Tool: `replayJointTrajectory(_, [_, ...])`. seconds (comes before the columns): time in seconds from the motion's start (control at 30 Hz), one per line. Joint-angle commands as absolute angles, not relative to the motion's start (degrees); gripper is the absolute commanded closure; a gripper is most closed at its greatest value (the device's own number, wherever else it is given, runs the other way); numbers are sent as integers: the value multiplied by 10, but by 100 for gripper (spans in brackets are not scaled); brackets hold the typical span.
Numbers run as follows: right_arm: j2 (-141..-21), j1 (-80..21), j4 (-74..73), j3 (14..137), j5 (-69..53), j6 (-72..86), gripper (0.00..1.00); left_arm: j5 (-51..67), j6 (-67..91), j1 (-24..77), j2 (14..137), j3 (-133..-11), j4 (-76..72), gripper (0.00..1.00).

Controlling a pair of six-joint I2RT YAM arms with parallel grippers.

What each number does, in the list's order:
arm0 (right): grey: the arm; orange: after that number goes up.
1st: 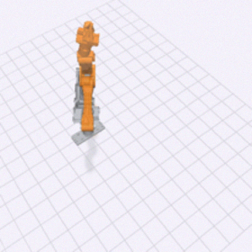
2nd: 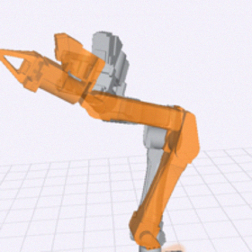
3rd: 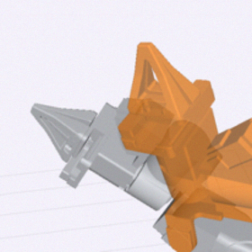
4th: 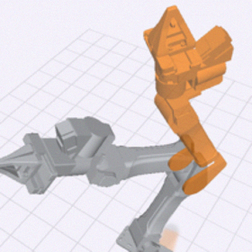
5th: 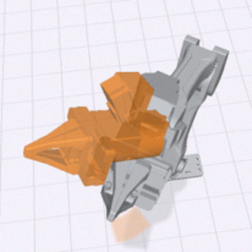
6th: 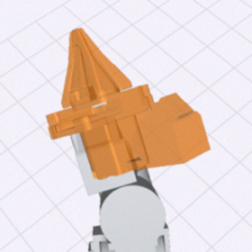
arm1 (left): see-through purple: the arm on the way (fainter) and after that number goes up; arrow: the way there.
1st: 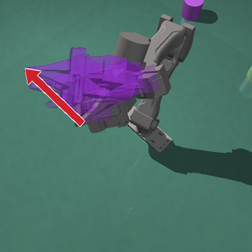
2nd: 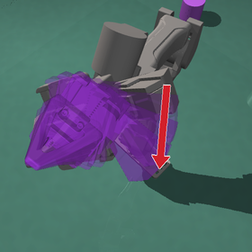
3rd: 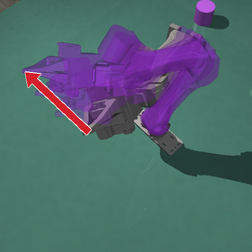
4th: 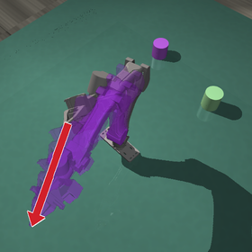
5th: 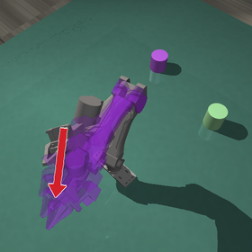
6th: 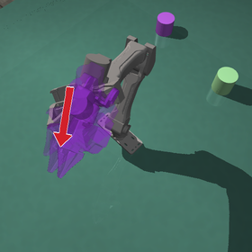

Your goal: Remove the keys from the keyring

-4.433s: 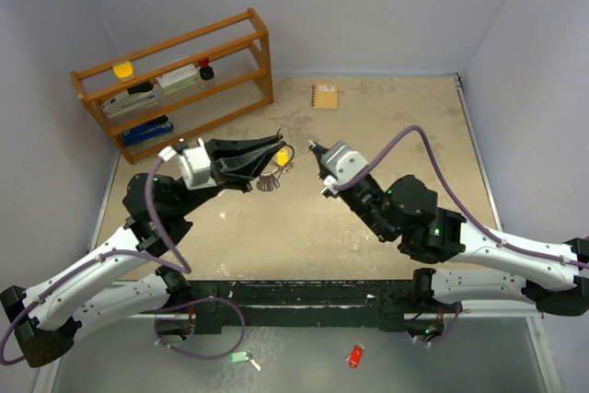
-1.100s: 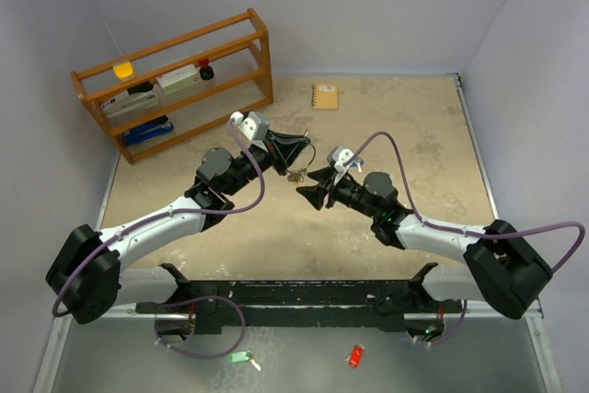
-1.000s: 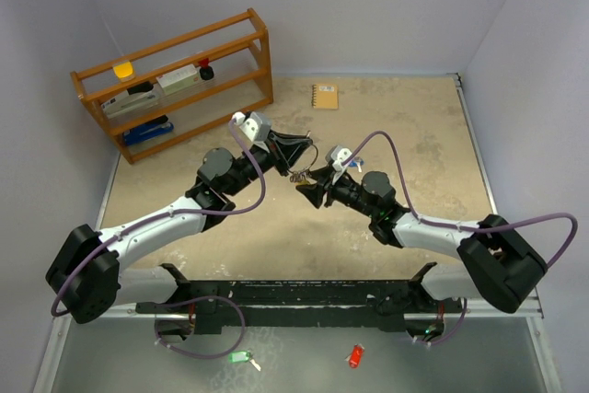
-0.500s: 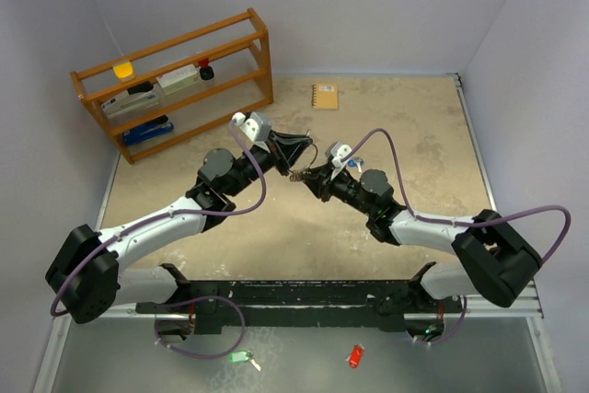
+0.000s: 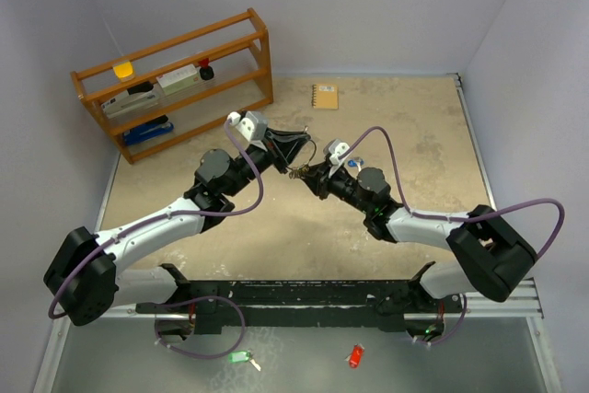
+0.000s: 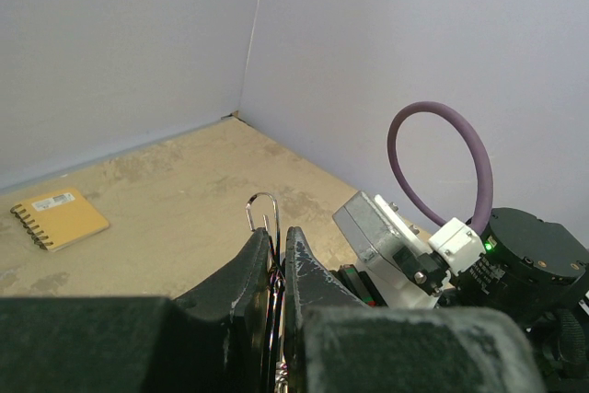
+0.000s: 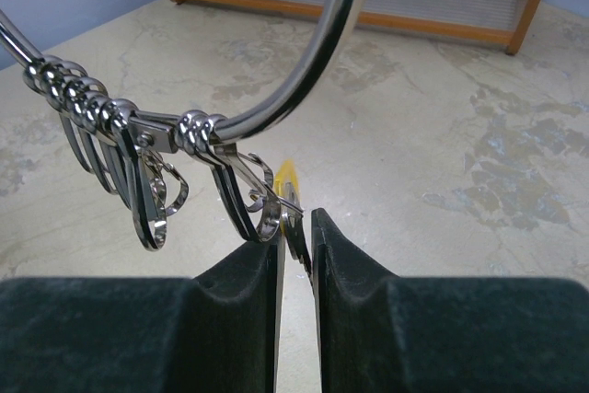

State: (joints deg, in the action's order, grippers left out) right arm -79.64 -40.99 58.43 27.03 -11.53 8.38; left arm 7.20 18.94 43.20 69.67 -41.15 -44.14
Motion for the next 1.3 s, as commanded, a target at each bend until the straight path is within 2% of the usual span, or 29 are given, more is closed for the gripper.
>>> replayJointTrajectory(0.0, [-791, -415, 626, 296, -116, 84, 79, 67, 196, 435, 681, -424, -490, 100])
replayJointTrajectory(0.23, [-778, -419, 617, 296, -115, 79, 76, 63, 198, 434, 682, -423, -495, 100])
replayJointTrajectory(0.3, [-778, -420, 616, 296, -111, 78, 80, 64, 201, 435, 680, -422, -499, 100])
replayJointTrajectory(0.4, [-779, -420, 607, 298, -107, 78, 100, 58, 198, 434, 675, -421, -497, 100])
replayJointTrajectory(0.63, [-755, -423, 575, 285, -79, 62, 100, 15, 156, 434, 648, -430, -438, 100])
replayJointTrajectory(0.67, [-744, -423, 556, 286, -66, 53, 100, 4, 150, 435, 644, -433, -420, 98])
replayJointTrajectory(0.77, [-700, -425, 456, 310, 3, 13, 100, -34, 127, 434, 632, -434, -357, 77])
replayJointTrajectory(0.8, [-686, -425, 414, 324, 27, -1, 100, -49, 121, 435, 627, -432, -340, 68])
replayJointTrajectory(0.83, [-672, -425, 371, 339, 57, -17, 100, -64, 116, 435, 622, -426, -326, 52])
replayJointTrajectory(0.87, [-659, -426, 328, 359, 78, -31, 100, -84, 115, 435, 618, -419, -319, 45])
replayJointTrajectory(1.03, [-615, -427, 169, 458, 134, -81, 100, -126, 115, 435, 608, -391, -319, 38])
replayJointTrajectory(1.1, [-604, -430, 125, 486, 146, -85, 100, -133, 123, 434, 615, -394, -316, 33])
replayJointTrajectory(1.27, [-600, -436, 32, 564, 131, -72, 100, -130, 126, 434, 634, -413, -299, 31])
